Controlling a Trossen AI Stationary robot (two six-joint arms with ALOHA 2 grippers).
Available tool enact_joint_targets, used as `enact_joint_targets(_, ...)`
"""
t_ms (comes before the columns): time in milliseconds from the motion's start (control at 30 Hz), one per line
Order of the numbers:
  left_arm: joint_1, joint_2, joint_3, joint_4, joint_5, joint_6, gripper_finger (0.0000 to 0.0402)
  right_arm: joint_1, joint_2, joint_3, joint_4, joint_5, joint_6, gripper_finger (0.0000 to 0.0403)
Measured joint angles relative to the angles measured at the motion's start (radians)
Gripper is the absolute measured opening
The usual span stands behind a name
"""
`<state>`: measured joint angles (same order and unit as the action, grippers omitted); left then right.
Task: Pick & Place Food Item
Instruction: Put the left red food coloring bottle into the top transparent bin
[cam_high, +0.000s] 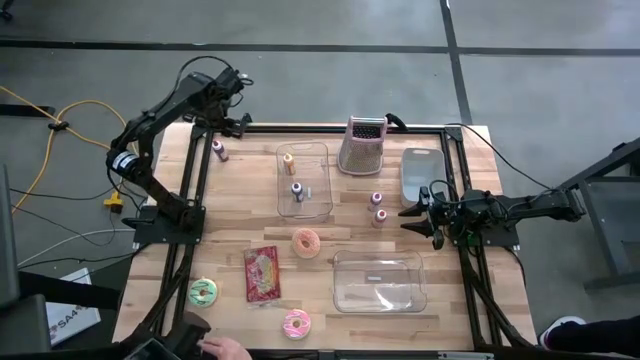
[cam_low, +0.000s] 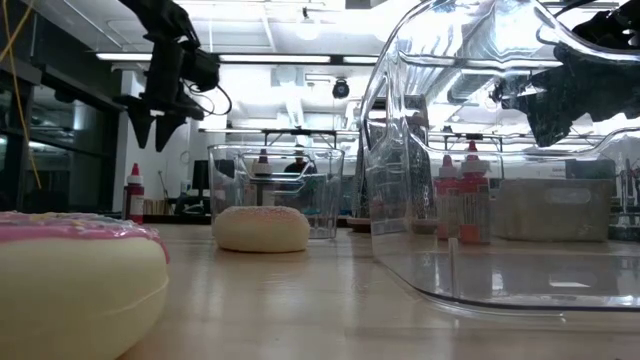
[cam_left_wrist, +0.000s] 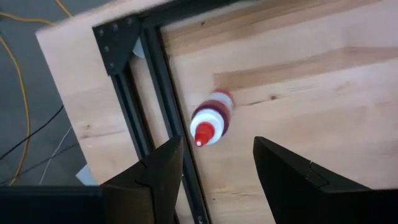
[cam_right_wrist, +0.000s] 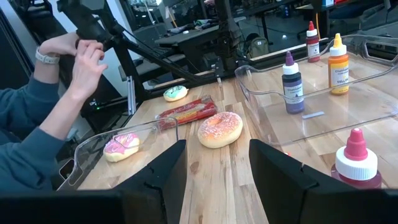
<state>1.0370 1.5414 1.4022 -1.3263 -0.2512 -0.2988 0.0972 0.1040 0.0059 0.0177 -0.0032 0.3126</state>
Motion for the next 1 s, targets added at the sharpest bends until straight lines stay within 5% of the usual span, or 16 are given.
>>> enact_joint_targets(1000, 0.003, 0.164, -0.046, -0.009, -0.061, -0.098, 0.0188, 0.0, 0.0, 0.0, 0.0, 0.0, 0.0, 0.0162)
